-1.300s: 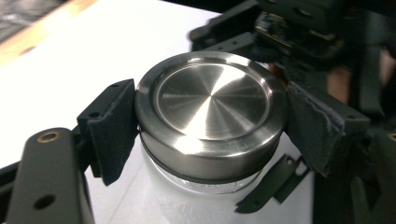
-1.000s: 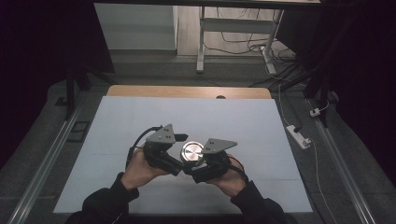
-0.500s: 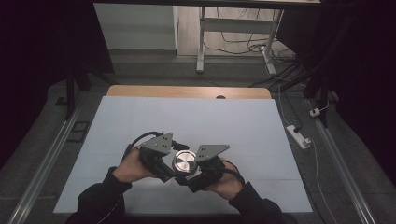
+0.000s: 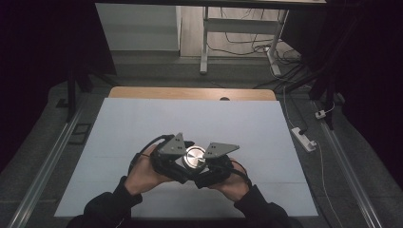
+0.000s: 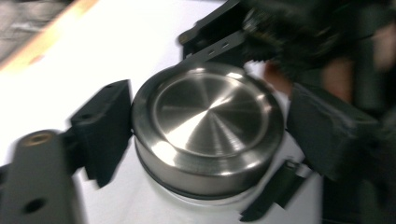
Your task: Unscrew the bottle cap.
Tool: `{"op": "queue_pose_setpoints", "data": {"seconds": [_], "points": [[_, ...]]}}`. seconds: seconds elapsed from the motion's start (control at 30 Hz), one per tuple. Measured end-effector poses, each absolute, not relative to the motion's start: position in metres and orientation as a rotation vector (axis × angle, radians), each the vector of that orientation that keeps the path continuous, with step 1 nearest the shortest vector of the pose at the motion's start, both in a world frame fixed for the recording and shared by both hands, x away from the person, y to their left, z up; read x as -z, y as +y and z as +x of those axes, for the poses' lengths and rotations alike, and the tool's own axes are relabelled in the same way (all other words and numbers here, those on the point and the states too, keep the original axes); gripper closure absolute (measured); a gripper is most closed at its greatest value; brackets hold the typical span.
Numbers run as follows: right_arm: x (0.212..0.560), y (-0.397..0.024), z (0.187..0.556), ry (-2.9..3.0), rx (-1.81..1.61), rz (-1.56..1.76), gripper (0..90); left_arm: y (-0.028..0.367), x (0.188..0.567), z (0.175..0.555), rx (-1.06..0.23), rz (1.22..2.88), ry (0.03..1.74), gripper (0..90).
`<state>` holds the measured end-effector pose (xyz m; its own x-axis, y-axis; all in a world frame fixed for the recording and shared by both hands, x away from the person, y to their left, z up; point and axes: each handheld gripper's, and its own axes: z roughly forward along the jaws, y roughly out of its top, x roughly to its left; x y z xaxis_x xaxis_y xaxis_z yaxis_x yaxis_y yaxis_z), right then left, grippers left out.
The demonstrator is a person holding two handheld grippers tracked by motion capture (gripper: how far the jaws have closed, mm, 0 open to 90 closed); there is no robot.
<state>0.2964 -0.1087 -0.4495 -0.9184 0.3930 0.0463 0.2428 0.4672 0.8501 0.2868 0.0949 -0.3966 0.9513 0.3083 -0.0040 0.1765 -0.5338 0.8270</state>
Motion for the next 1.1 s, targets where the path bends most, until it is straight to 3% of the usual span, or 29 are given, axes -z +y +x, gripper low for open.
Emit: {"op": "queue_pose_setpoints", "data": {"seconds": [0.17, 0.37, 0.47, 0.83, 0.9, 0.93, 0.97, 1.1], "points": [[0.450, -0.108, 0.296, 2.586, -1.477, 0.530, 14.4, 0.113, 0.392, 0.292, -0.097, 2.131, 0.254, 9.6], [0.453, -0.100, 0.290, 2.619, -1.482, 0.471, 14.4, 0.118, 0.409, 0.300, -0.052, 2.201, 0.151, 20.3], [0.452, -0.098, 0.288, 2.623, -1.483, 0.468, 14.4, 0.118, 0.412, 0.302, -0.042, 2.176, 0.136, 20.0], [0.452, -0.109, 0.298, 2.525, -1.438, 0.612, 14.4, 0.101, 0.411, 0.299, -0.146, 2.096, 0.391, 21.7], [0.452, -0.111, 0.299, 2.502, -1.427, 0.642, 14.3, 0.101, 0.410, 0.298, -0.152, 2.075, 0.409, 29.2], [0.453, -0.113, 0.301, 2.497, -1.422, 0.668, 14.3, 0.112, 0.405, 0.295, -0.156, 1.962, 0.422, 43.6], [0.454, -0.115, 0.304, 2.488, -1.428, 0.701, 14.4, 0.118, 0.403, 0.297, -0.133, 1.917, 0.431, 70.5], [0.451, -0.117, 0.305, 2.474, -1.448, 0.717, 14.4, 0.117, 0.409, 0.302, -0.097, 1.979, 0.412, 56.9]]}}
